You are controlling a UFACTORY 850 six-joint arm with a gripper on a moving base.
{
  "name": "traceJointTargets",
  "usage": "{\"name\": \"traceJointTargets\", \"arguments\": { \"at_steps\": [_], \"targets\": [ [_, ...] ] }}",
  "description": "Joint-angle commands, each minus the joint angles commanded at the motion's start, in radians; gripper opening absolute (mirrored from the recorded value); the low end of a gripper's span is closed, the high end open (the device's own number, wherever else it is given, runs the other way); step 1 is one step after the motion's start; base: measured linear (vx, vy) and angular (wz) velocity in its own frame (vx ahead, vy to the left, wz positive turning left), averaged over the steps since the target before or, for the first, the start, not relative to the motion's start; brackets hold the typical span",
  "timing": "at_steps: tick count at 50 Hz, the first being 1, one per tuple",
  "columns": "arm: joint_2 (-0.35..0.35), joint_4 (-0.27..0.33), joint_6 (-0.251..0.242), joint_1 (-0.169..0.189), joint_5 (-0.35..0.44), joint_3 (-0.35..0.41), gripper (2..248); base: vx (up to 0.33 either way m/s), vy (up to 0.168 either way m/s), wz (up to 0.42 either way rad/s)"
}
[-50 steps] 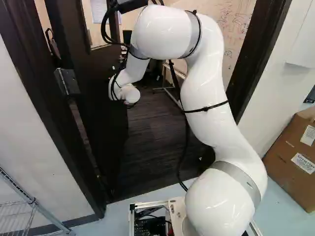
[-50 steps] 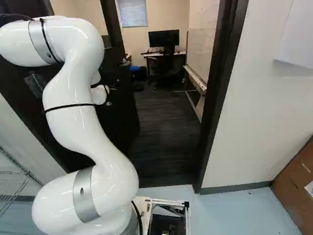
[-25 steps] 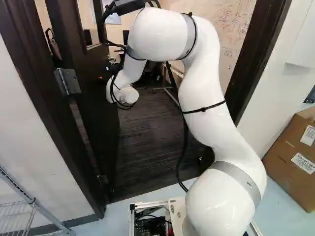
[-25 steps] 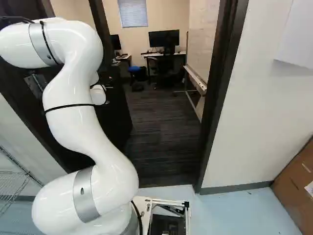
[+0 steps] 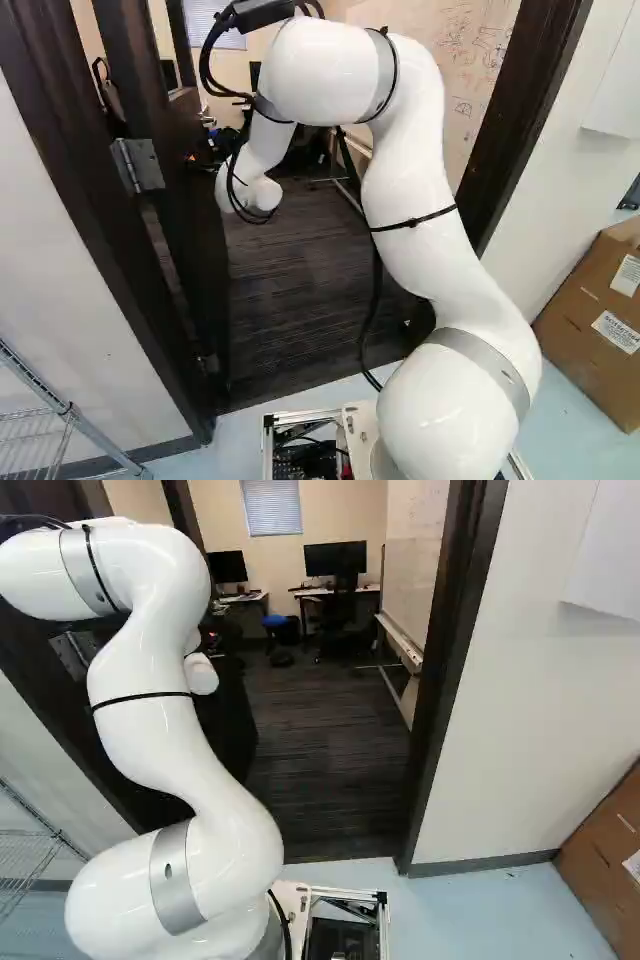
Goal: Open the door and move inside
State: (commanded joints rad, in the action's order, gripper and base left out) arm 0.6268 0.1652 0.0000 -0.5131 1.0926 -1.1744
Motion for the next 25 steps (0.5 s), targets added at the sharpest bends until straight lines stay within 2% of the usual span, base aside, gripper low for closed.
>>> {"name": "traceJointTargets", "arguments": {
  "at_steps": [18, 25],
  "targets": [
    [0.0, 0.131, 0.0, 0.0, -0.019, 0.0, 247, 0.0, 0.0, 0.0],
    [0.0, 0.153, 0.0, 0.0, -0.022, 0.0, 247, 0.0, 0.0, 0.0]
  ]
}}
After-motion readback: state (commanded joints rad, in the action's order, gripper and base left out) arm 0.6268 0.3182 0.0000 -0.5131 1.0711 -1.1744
